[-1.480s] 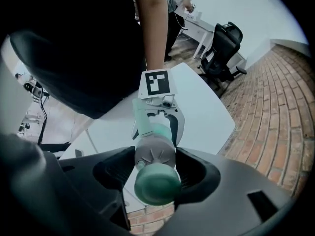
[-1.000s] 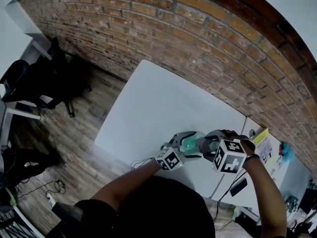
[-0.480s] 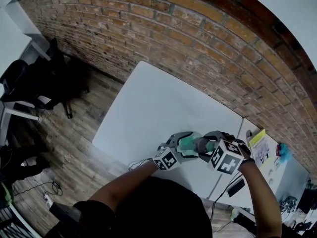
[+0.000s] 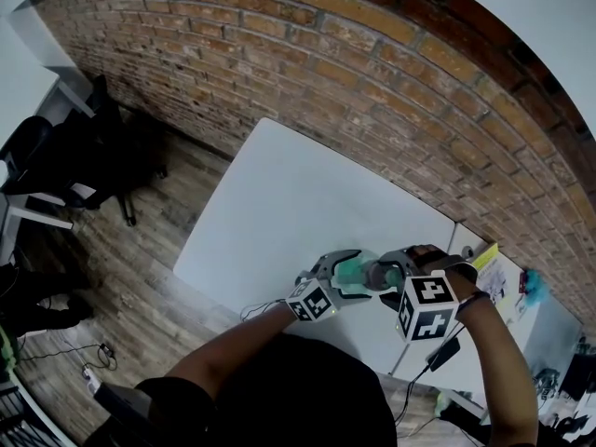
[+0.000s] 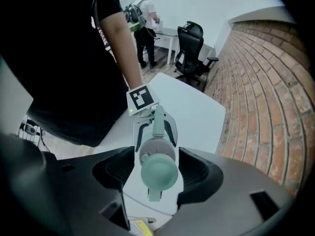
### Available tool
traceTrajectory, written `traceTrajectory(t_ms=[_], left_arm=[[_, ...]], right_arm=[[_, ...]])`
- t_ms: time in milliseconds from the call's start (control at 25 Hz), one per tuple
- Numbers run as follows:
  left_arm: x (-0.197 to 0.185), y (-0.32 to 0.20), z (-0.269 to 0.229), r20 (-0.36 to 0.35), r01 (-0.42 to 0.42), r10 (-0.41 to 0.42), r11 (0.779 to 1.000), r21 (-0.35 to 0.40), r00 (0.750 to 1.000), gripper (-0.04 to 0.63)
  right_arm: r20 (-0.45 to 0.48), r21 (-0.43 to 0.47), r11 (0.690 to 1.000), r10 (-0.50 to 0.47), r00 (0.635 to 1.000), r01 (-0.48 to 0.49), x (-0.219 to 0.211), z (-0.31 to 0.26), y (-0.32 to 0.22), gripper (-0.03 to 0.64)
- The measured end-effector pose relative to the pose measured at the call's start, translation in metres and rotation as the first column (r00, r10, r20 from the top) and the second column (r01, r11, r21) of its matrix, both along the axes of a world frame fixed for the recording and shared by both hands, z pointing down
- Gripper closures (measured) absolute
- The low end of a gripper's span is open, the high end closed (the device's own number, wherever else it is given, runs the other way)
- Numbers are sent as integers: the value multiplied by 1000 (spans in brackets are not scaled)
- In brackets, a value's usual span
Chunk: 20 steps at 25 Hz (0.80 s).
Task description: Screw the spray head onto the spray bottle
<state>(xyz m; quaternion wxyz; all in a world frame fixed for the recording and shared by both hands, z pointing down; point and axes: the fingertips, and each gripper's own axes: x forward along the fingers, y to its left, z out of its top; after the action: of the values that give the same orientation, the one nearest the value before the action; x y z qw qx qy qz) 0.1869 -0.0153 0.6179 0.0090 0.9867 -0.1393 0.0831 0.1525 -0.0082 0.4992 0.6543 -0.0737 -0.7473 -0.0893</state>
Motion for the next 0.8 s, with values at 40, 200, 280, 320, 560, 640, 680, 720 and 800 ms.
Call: traceTrajectory(t_ms=[40, 200, 280, 320, 560, 640, 680, 720, 800], left_arm=[[0, 0, 0, 1, -1, 1, 1000, -1, 1000, 115], [0, 0, 1, 4, -6, 6, 1000, -2, 1000, 115], [0, 0, 1, 2, -4, 4, 1000, -3, 1000, 115], [1, 0, 1, 0, -2, 2, 1000, -3, 1000, 115], [0, -1, 1, -4, 5, -5, 1000, -3, 1000, 115], [0, 0, 1, -5, 6, -6, 1000, -5, 1000, 115], [0, 0, 2, -6, 6, -6, 1000, -5, 1000, 115], [-1, 0, 2, -6, 6, -6, 1000, -5, 1000, 115], [-1, -1, 1, -6, 7, -7, 1000, -4, 1000, 115]], right_arm=[[-26, 6, 999, -36, 999, 36, 1, 3, 2, 354], [-104, 61, 980, -185, 977, 192, 3, 14, 0, 356], [-133, 90, 955, -269, 954, 282, 4, 20, -2, 356], [-146, 92, 943, -304, 942, 319, 4, 22, -1, 356], [-89, 42, 997, -65, 994, 69, 0, 26, -4, 354], [-35, 1, 995, 104, 994, -104, -2, 25, -5, 354], [-10, -16, 983, 183, 983, -183, -2, 24, -6, 354], [13, -28, 967, 254, 967, -254, -3, 23, -8, 353], [51, -47, 929, 370, 928, -368, -3, 22, -12, 351]])
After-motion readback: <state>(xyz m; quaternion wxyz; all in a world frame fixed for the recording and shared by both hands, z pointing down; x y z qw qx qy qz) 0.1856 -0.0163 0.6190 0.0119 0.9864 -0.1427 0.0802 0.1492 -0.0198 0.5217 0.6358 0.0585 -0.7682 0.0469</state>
